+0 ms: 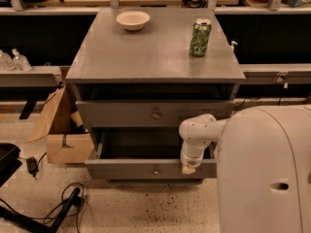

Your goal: Open middle drawer

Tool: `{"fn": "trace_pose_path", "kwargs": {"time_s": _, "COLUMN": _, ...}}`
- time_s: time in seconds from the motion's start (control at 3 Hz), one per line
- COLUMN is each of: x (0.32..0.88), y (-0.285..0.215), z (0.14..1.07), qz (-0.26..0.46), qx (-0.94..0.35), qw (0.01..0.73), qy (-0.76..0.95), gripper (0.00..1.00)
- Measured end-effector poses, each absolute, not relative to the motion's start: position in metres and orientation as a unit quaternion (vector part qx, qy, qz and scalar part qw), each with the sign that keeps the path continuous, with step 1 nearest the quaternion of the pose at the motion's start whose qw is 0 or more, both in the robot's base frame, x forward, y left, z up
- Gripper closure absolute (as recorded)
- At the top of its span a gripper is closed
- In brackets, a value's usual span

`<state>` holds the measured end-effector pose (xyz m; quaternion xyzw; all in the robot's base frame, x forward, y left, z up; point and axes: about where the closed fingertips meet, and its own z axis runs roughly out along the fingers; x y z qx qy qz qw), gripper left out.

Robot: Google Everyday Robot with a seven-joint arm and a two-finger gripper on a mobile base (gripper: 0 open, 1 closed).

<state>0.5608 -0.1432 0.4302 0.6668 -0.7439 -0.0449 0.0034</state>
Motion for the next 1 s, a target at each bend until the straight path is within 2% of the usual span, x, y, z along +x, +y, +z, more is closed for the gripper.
{"fn": "trace_pose_path", "kwargs": {"time_s": 1.0, "x": 0.5608, "y": -0.1432, "z": 0.4306, "qz": -0.045, "qx": 0.667, "qw": 0.003, "qy": -0.744, "gripper": 0.99}}
